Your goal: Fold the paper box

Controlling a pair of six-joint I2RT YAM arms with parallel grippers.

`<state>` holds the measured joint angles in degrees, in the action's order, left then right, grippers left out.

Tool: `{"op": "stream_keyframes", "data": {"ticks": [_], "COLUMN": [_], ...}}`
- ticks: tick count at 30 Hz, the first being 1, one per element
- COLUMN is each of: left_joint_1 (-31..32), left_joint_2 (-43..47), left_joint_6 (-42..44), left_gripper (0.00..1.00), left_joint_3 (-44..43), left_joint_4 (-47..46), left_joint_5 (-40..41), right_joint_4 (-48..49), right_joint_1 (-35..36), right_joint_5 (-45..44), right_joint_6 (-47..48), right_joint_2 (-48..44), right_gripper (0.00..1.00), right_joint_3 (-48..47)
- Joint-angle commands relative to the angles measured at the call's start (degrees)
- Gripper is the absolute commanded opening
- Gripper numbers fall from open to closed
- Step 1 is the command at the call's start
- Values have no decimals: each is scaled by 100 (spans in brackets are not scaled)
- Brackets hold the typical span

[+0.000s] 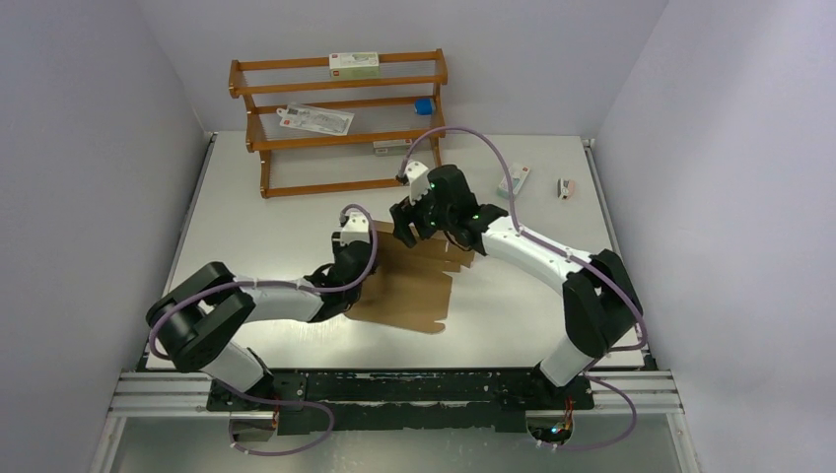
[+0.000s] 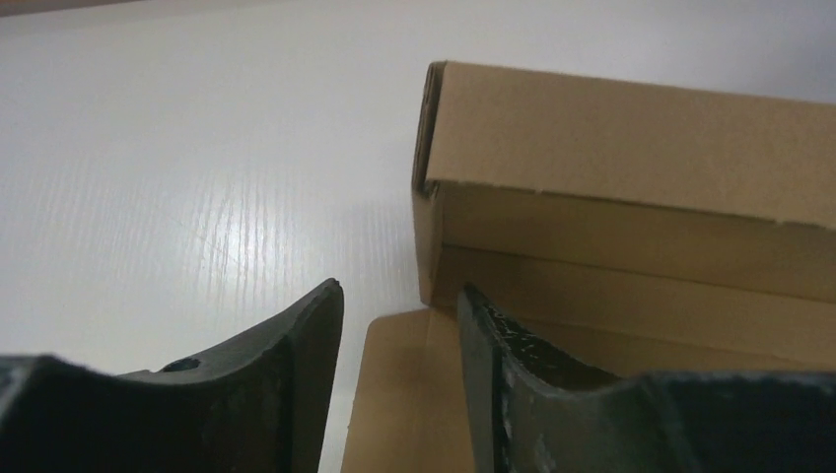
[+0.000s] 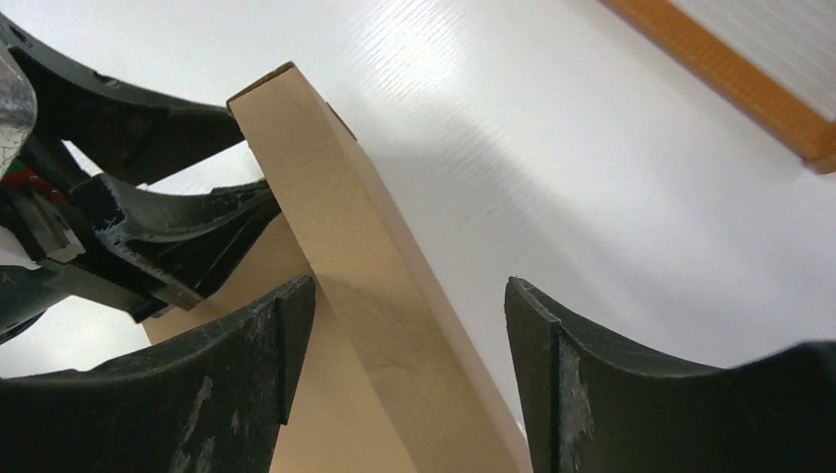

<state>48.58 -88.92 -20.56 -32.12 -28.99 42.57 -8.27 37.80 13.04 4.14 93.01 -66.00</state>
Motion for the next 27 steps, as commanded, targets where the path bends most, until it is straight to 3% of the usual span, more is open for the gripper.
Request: {"op": "stream_keyframes", "data": {"ticks": [1, 8, 11, 13, 16, 21, 27], "left_joint_1": [-25, -57, -288, -527, -908, -1454, -1946], "left_joint_2": [451, 1957, 2552, 2920, 3281, 3298, 2708], "left_joint_6": [-187, -267, -477, -630, -813, -954, -1036], "left_gripper": [54, 75, 82, 87, 92, 94, 93], "left_joint_3": [196, 384, 307, 298, 168, -198, -717], "left_joint_4": [400, 1502, 2076, 2242, 2543, 2728, 2677], "left_joint_5": [-379, -1043, -1459, -1846, -2267, -2933, -3799], "right_joint_4": [110, 143, 219, 81, -266, -467, -419], "right_joint_1": [-84, -85, -81, -71, -65, -66, -65], "right_joint_5": [-188, -713, -1242, -2008, -2494, -2495, -2678], "right_joint_6": [56, -311, -807, -1262, -1723, -2419, -3382], "right_joint_2": [-377, -1154, -1641, -1904, -2267, -2729, -2977], "right_gripper": [75, 78, 79, 87, 88, 87, 80], "right_joint_3": [-35, 232, 572, 714, 889, 1329, 1823]}}
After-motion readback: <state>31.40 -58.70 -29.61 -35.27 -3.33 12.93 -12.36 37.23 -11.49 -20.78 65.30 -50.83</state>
